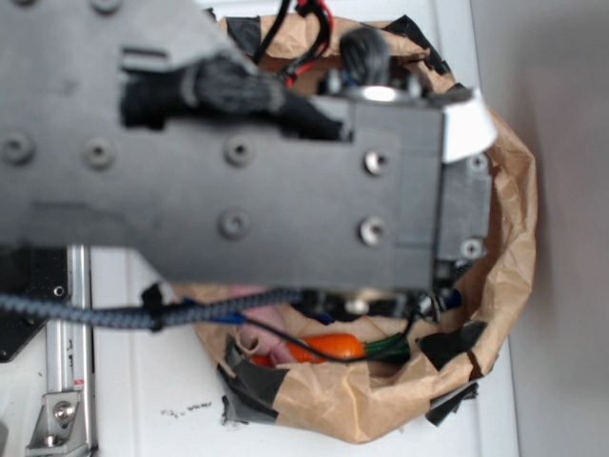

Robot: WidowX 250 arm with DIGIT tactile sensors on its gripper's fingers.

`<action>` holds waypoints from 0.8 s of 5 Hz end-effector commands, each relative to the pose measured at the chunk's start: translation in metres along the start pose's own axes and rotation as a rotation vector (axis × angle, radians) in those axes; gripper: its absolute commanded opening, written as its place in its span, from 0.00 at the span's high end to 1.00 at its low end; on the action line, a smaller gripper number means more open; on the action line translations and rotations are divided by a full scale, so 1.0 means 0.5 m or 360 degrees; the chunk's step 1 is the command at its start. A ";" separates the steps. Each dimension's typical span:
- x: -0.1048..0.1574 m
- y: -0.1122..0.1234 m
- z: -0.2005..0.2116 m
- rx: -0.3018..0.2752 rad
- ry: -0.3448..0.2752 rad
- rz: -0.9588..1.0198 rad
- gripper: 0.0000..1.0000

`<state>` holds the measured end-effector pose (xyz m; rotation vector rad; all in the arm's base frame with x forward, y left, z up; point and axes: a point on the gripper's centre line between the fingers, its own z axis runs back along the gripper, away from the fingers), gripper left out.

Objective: Grab the blue sponge.

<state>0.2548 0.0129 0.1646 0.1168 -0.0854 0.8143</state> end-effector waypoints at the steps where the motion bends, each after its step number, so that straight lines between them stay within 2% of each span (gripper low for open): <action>1: 0.017 0.015 0.022 -0.0054 -0.0053 0.0020 0.00; 2: 0.060 0.017 -0.086 -0.0237 -0.0194 0.0312 0.00; 3: 0.089 0.034 -0.162 -0.0193 -0.0257 0.0504 0.00; 4: 0.110 0.031 -0.206 -0.0119 -0.0206 0.0607 0.00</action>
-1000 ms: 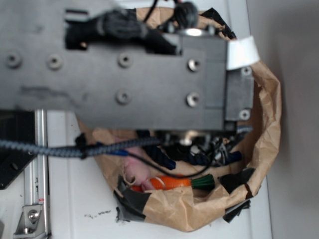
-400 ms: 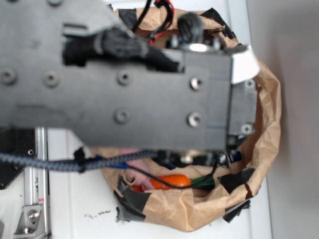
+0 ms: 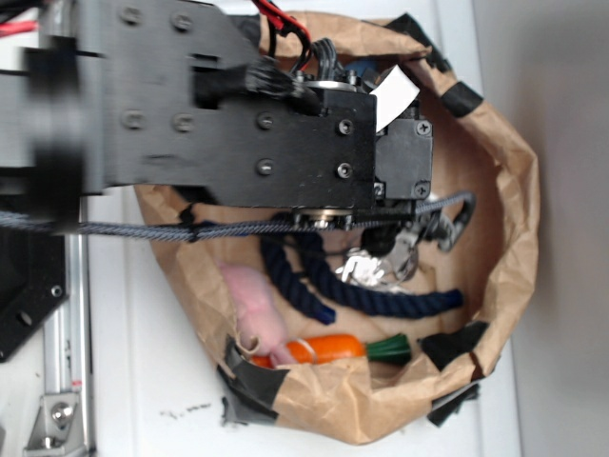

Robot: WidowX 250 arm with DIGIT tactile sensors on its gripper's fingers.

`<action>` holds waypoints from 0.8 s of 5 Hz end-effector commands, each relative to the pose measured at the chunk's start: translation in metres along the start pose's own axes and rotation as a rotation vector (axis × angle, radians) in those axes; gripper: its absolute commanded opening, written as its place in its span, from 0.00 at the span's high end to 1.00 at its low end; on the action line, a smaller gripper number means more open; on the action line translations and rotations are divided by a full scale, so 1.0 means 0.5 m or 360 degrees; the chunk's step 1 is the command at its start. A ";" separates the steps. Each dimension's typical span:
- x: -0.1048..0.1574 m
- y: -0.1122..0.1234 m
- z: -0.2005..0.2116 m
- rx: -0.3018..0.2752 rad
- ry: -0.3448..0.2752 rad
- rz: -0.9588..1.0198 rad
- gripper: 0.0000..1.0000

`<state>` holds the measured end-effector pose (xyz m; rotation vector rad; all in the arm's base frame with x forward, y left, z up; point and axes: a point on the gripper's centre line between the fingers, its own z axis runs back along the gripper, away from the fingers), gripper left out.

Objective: Grab the blue sponge.

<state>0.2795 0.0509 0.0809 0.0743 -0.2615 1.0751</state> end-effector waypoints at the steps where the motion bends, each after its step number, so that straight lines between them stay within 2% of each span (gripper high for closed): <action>1: 0.068 0.029 -0.042 0.0055 0.0006 0.0218 0.00; 3: 0.126 0.032 -0.070 0.0005 0.0069 0.0245 0.00; 4: 0.132 0.034 -0.087 -0.0029 0.0119 0.0221 0.00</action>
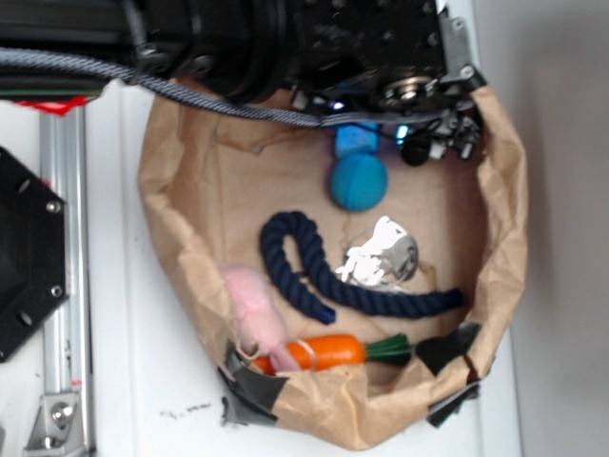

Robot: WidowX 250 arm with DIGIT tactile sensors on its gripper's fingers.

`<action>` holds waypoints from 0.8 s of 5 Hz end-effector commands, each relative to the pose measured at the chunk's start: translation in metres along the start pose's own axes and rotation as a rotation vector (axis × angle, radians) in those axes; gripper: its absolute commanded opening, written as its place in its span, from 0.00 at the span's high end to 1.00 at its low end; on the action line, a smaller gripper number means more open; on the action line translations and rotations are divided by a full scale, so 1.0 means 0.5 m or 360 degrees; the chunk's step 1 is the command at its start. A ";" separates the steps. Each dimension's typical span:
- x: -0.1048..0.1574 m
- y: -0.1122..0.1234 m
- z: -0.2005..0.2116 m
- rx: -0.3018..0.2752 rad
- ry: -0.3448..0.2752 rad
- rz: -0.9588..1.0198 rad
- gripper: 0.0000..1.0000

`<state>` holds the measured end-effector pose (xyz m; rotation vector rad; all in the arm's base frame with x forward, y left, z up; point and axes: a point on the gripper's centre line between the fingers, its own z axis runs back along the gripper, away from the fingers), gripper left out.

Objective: Grab the blue sponge.

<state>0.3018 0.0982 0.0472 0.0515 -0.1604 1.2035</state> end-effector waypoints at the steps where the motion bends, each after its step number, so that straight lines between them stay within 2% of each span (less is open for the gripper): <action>1: 0.042 0.032 0.005 -0.0046 -0.0008 0.0022 0.00; 2: 0.038 0.034 -0.009 0.0010 0.0035 0.0007 0.00; 3: 0.033 0.032 -0.012 0.0108 0.0055 -0.0093 0.98; 4: 0.020 0.062 -0.012 0.0094 0.0150 -0.0087 1.00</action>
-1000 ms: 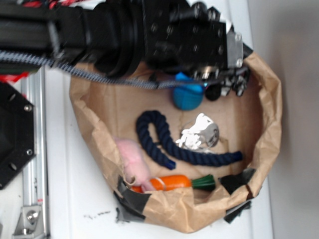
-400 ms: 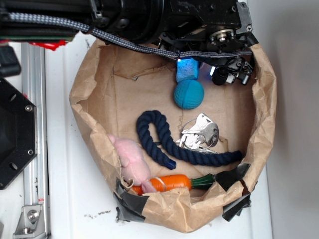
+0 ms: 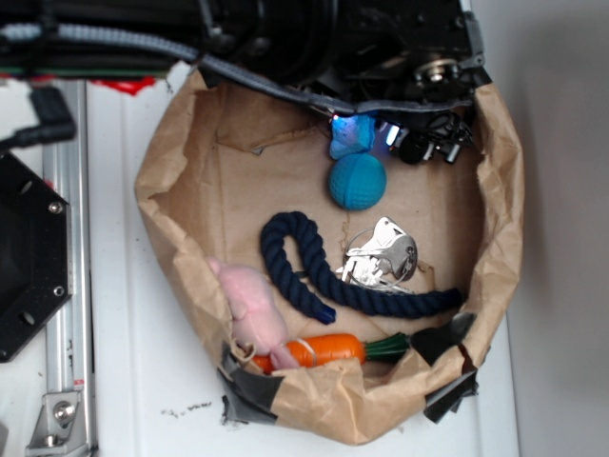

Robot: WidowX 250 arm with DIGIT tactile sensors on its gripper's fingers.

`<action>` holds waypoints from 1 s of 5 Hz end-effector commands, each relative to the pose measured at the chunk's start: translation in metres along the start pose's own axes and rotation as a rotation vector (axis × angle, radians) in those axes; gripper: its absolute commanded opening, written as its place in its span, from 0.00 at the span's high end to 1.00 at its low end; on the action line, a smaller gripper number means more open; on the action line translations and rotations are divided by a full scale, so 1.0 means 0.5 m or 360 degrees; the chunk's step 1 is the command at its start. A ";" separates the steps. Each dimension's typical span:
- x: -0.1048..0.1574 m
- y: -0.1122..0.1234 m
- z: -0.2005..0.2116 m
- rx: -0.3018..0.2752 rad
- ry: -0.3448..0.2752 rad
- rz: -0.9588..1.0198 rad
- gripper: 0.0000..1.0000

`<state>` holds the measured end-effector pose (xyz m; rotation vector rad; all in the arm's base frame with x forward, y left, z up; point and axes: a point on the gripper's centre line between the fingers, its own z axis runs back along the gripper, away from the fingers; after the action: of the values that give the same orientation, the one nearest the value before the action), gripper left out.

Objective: Grab the blue sponge.

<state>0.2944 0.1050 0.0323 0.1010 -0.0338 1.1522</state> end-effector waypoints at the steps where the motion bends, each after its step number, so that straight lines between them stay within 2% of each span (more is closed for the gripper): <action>1: 0.015 0.043 0.015 -0.0075 0.0007 -0.0006 1.00; 2: 0.018 0.043 0.016 -0.0100 0.0003 -0.0001 1.00; 3: 0.009 0.026 0.078 -0.0157 -0.0089 -0.0206 1.00; 4: -0.024 -0.002 0.183 -0.0289 -0.0240 -0.0455 1.00; 5: -0.044 -0.007 0.286 -0.0425 -0.0306 -0.0667 1.00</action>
<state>0.2956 0.0597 0.1488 0.0065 -0.2319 0.7290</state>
